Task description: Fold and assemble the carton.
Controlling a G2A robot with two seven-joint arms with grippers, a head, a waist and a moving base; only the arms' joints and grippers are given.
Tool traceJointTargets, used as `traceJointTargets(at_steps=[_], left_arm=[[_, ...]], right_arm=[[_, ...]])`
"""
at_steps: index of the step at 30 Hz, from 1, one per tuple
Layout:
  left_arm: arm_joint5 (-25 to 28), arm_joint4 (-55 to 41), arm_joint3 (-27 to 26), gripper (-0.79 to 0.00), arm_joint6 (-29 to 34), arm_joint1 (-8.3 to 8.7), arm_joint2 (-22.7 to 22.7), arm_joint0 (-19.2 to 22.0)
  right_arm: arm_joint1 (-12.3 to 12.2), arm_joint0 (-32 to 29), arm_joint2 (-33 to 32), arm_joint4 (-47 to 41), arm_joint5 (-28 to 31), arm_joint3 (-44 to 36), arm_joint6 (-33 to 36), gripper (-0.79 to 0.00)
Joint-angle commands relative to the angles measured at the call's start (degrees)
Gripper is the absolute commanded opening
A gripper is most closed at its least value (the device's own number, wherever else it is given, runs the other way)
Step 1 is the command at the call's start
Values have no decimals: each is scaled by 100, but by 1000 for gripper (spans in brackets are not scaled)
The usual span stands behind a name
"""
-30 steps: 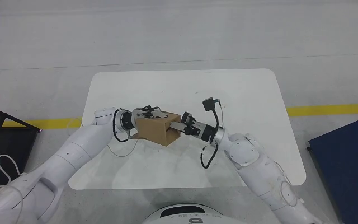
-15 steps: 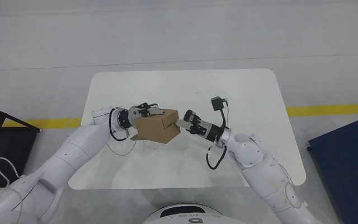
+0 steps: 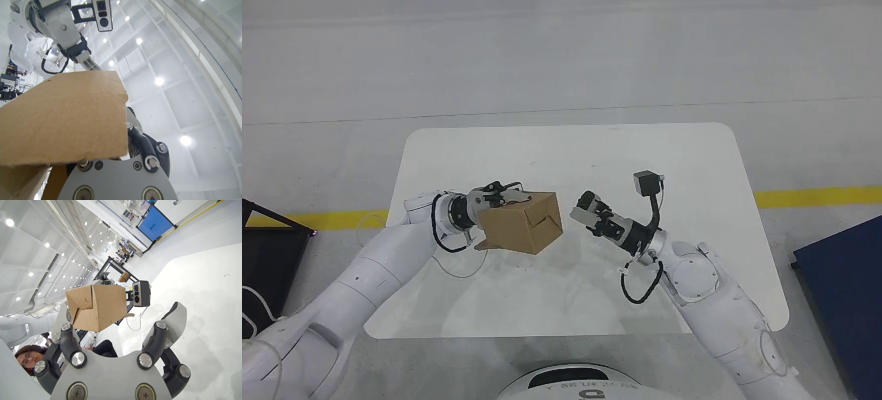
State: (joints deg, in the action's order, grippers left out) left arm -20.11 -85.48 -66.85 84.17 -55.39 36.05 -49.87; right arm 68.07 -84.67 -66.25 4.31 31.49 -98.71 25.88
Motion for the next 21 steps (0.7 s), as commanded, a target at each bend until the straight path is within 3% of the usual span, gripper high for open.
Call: traceJointTargets(at_steps=[1,8,12,13,15,21], left_arm=[[0,0,0,-785,0,0,0,0],[-109,833,-365,-785,-646,-10,-38,47],[50,696,-475,-785,50,-92,-8,54],[358,246,-463,-785,359,-157,-38,7],[383,-204,-591,-785,383,-250,-74,89],[461,-218,-1390,-785,383,-477,-194,354]], right_arm=[[0,0,0,0,0,0,0,0],[-64,-284,-438,255,69,-177,-340,0],[-117,-566,-809,366,230,-316,-544,0],[-129,-639,-906,341,261,-333,-596,0],[-141,-713,-1022,311,277,-341,-682,0],[-157,-858,-1239,419,203,-395,-922,0]])
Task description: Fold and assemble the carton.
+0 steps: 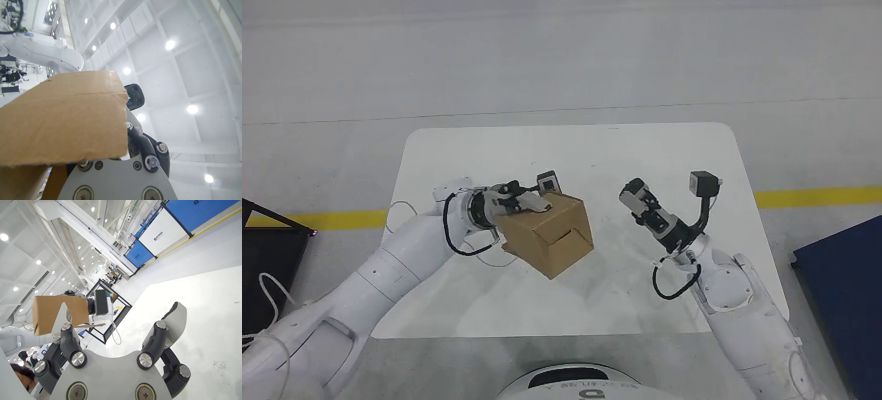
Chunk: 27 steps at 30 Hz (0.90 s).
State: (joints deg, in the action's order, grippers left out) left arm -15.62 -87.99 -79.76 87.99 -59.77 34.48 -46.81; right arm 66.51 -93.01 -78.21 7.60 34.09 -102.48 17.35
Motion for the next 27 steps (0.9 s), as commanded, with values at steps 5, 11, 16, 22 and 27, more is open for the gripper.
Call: traceJointTargets(at_steps=[5,11,16,22,27], left_arm=[[22,80,-113,-785,1,-60,-65,78],[22,80,-113,-785,1,-60,-65,78],[22,80,-113,-785,1,-60,-65,78],[22,80,-113,-785,1,-60,-65,78],[-240,960,51,-785,-976,7,31,224]], right_arm=[[-1,-44,-54,141,-87,-41,-117,0],[-1,-44,-54,141,-87,-41,-117,0],[-1,-54,-98,180,-126,-31,-192,0],[-1,-54,-98,180,-126,-31,-192,0],[0,-52,-97,196,-172,-35,-208,0]])
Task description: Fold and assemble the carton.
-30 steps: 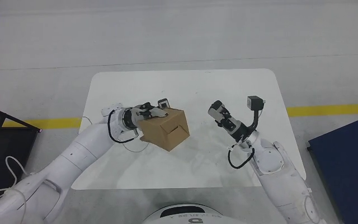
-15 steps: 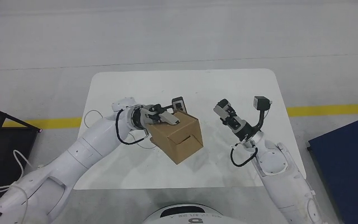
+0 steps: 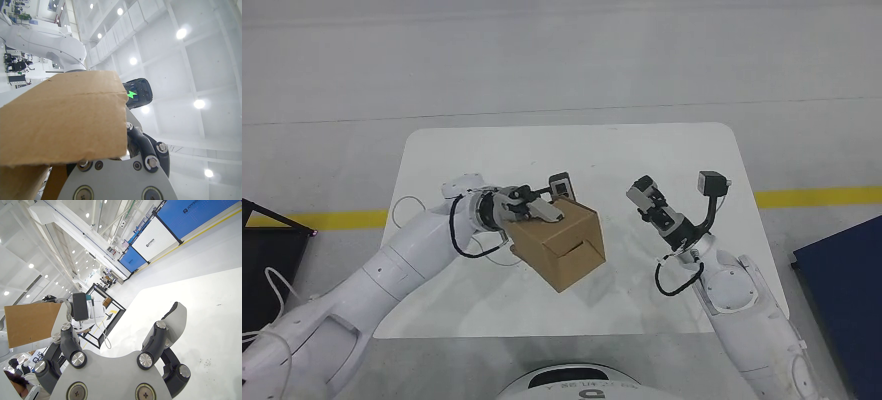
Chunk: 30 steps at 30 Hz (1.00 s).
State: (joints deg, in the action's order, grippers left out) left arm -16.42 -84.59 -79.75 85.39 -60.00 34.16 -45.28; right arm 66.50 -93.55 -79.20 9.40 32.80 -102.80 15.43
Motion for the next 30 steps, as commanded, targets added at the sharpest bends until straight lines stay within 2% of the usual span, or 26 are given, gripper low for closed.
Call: traceJointTargets(at_steps=[1,2,4,5,8,11,13,16,17,19,23,24,25,26,27,30], left_arm=[[-290,1163,114,-785,-1117,74,115,213],[-507,1812,73,-785,-1449,123,135,392],[-843,2391,-37,-785,-1620,182,208,602],[-1104,3106,-112,-785,-1866,230,216,829],[-1662,4507,-415,-785,-1891,285,48,1333],[-1975,5887,-678,-785,-1727,273,-338,1862],[-1878,7094,-836,-785,-1629,217,-998,2335],[-1646,7904,-866,-785,-1397,54,-1729,2864],[-1557,8181,-858,-785,-1309,-70,-2059,3036],[-1444,8522,-732,-785,-1195,-293,-2442,3214],[-1048,9481,-148,-785,-799,-819,-2442,2921],[-1019,9555,-28,-686,-771,-912,-2442,2876],[-985,9623,140,-529,-736,-1048,-2442,2811],[-932,9671,363,-413,-684,-1219,-2442,2753],[-919,9680,503,-286,-671,-1297,-2442,2735],[-839,9770,983,-77,-591,-1633,-2442,2750]], right_arm=[[4,5,2,65,-118,-18,-50,0],[6,-2,-2,129,-198,-32,-94,0],[9,-25,-29,279,-326,-70,-206,0],[13,-65,-53,385,-411,-108,-323,0],[18,-175,-137,567,-577,-193,-581,0],[21,-279,-232,656,-714,-241,-781,0],[24,-358,-326,709,-864,-276,-948,0],[27,-429,-410,697,-981,-298,-1051,0],[29,-465,-466,683,-1037,-306,-1113,0],[28,-509,-541,650,-1069,-321,-1150,0],[28,-581,-671,594,-1114,-366,-1183,0],[27,-586,-692,579,-1114,-372,-1170,0],[26,-599,-718,559,-1110,-381,-1153,0],[25,-617,-747,551,-1105,-395,-1145,0],[26,-627,-755,548,-1101,-401,-1139,0],[30,-644,-772,545,-1084,-419,-1124,0]])
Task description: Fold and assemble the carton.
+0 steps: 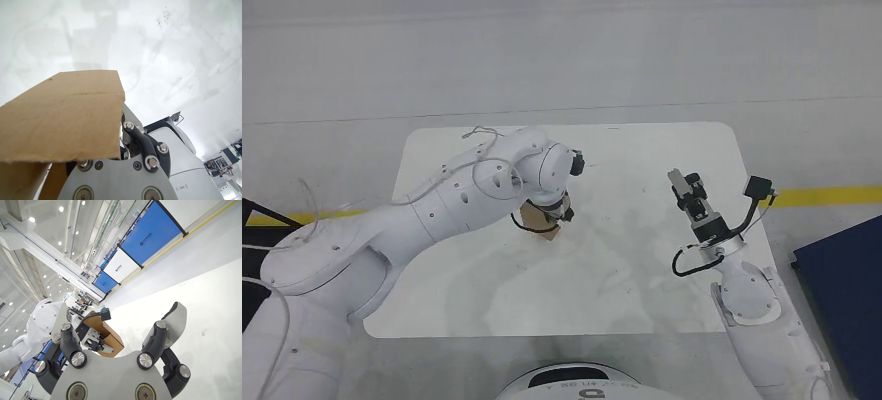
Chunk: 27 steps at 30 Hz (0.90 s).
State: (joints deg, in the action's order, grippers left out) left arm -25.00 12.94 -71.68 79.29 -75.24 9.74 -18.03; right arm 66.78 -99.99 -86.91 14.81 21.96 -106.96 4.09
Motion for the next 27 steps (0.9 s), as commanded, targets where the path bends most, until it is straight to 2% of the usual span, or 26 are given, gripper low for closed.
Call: traceJointTargets(at_steps=[1,3,8,12,14,19,20,21,22,23,24,25,26,27], left_arm=[[24,6,287,-43,24,-188,0,59],[33,-18,457,0,33,-315,0,143],[48,-109,667,0,48,-500,22,429],[-2,-649,470,0,-3,-451,415,724],[-13,-1044,226,0,-13,-306,781,873],[-82,-1265,-595,0,-81,272,1396,951],[-117,-1344,-949,0,-116,504,1538,833],[-152,-1333,-1120,0,-151,633,1602,771],[-226,-1223,-1406,0,-225,840,1684,674],[-348,-1188,-1817,0,-346,1129,1786,455],[-413,-1162,-2008,0,-411,1282,1832,334],[-475,-1064,-2263,0,-473,1525,1891,158],[-528,-1019,-2628,0,-525,1854,1955,-128],[-564,-1048,-2830,0,-562,2015,1986,-293]], right_arm=[[3,5,1,22,-9,-4,31,0],[6,16,22,71,-23,-12,63,0],[17,24,95,266,-81,-68,86,0],[21,16,159,458,-46,-130,124,0],[23,79,275,664,-71,-117,279,0],[35,504,698,1272,-173,116,765,0],[47,667,839,1498,-281,231,836,0],[55,746,914,1642,-364,286,851,0],[70,858,1016,1891,-562,353,801,0],[95,970,1187,2328,-850,361,652,0],[108,1003,1301,2520,-924,350,593,0],[123,1048,1469,2788,-946,342,558,0],[135,1117,1650,3189,-961,372,506,0],[143,1145,1739,3380,-993,399,474,0]])
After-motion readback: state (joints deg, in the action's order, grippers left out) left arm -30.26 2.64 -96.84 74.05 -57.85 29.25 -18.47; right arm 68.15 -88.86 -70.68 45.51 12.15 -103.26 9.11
